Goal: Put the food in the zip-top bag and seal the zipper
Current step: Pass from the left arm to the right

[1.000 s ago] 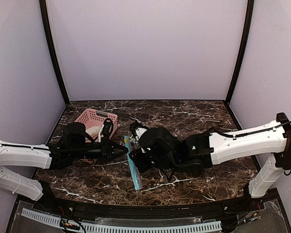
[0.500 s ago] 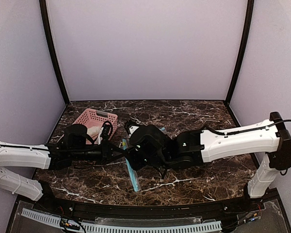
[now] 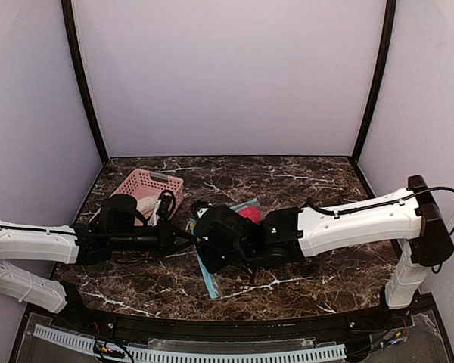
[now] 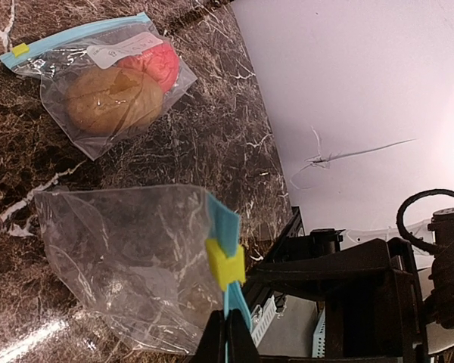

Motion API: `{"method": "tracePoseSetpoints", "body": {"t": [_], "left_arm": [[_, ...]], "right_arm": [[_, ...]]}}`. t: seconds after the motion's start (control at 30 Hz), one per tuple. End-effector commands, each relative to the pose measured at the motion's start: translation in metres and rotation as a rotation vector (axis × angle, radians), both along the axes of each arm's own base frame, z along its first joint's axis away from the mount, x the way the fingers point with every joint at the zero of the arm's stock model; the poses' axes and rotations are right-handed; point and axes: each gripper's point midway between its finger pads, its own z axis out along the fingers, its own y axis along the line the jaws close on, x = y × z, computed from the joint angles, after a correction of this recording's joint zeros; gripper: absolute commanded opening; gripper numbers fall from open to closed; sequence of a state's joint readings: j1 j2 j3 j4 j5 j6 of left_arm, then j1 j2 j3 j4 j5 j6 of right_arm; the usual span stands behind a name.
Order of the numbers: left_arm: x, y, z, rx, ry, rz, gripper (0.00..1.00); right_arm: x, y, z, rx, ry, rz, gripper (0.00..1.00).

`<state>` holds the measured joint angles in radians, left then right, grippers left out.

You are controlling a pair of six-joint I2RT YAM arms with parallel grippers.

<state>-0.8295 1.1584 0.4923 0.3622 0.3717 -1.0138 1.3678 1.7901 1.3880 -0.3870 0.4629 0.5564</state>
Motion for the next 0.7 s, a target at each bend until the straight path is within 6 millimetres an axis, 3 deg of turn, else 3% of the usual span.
{"method": "tracePoseSetpoints", "body": {"t": [0.0,0.3,0.5,0.67], "left_arm": [[-0.002,0.003,0.003,0.010,-0.018,0.003,0.01],[-0.004,0.009,0.001,0.040,-0.022,0.010,0.01],[-0.005,0.008,0.001,0.038,-0.019,0.005,0.01],[-0.005,0.009,0.001,0.038,-0.019,0.008,0.01]], "right_arm": [[0.006,-0.002,0.001,-0.029,-0.002,-0.045,0.45],[0.015,-0.026,-0.009,-0.114,-0.007,-0.151,0.41],[0.012,-0.021,-0.016,-0.121,0.021,-0.129,0.41],[0.007,-0.009,-0.009,-0.104,0.007,-0.056,0.40]]}}
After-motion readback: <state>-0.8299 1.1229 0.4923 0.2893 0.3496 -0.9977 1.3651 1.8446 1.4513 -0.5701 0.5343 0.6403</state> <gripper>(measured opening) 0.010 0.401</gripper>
